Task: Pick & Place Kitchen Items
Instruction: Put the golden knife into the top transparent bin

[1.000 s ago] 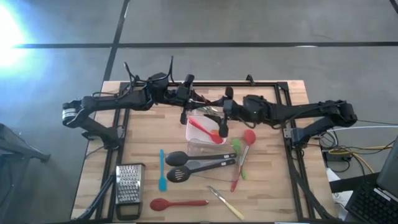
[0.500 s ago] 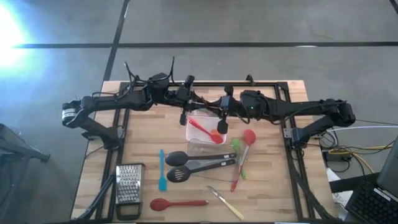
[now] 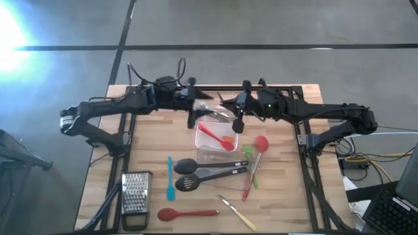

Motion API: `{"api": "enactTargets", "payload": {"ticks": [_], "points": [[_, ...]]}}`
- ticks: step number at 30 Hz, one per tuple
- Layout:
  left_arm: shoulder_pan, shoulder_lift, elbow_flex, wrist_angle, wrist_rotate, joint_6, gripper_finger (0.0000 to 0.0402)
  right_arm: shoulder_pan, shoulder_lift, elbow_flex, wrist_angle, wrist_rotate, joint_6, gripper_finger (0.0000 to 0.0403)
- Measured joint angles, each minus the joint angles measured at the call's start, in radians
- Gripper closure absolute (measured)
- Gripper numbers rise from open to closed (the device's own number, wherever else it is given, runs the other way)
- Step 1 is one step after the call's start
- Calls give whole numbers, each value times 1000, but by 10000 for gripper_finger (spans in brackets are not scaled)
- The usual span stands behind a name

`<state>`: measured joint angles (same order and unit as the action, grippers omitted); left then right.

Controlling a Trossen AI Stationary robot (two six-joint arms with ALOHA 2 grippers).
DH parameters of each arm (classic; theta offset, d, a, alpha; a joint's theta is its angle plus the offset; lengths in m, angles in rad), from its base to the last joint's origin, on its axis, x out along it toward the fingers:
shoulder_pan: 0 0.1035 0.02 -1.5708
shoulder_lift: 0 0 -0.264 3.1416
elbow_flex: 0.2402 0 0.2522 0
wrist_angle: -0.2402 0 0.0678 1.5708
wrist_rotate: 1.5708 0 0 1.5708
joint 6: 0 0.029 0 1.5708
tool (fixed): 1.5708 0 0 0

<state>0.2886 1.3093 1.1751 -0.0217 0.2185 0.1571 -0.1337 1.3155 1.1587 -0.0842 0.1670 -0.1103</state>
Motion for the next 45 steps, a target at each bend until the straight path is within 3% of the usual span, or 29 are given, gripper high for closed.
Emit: {"api": "enactTargets", "payload": {"ticks": [5, 8, 13, 17, 25, 32, 45], "points": [[0, -118, 36, -211, -356, 43, 100, -108, 15, 0, -131, -39, 29, 390], [0, -184, 32, -274, -471, 33, 97, -186, 44, 0, -149, -124, 26, 390], [-1, -271, 32, -283, -481, 27, 99, -296, 125, 16, -185, -191, 34, 390], [-2, -302, 32, -286, -481, 0, 98, -335, 244, 124, -320, -203, 53, 390], [-2, -307, 31, -294, -480, -28, 101, -336, 516, 443, -617, -218, 25, 390], [-1, -309, 31, -311, -481, -24, 101, -336, 672, 607, -729, -295, 38, 390], [-1, -312, 36, -311, -482, 3, 101, -331, 953, 935, -1070, -299, 36, 390]]}}
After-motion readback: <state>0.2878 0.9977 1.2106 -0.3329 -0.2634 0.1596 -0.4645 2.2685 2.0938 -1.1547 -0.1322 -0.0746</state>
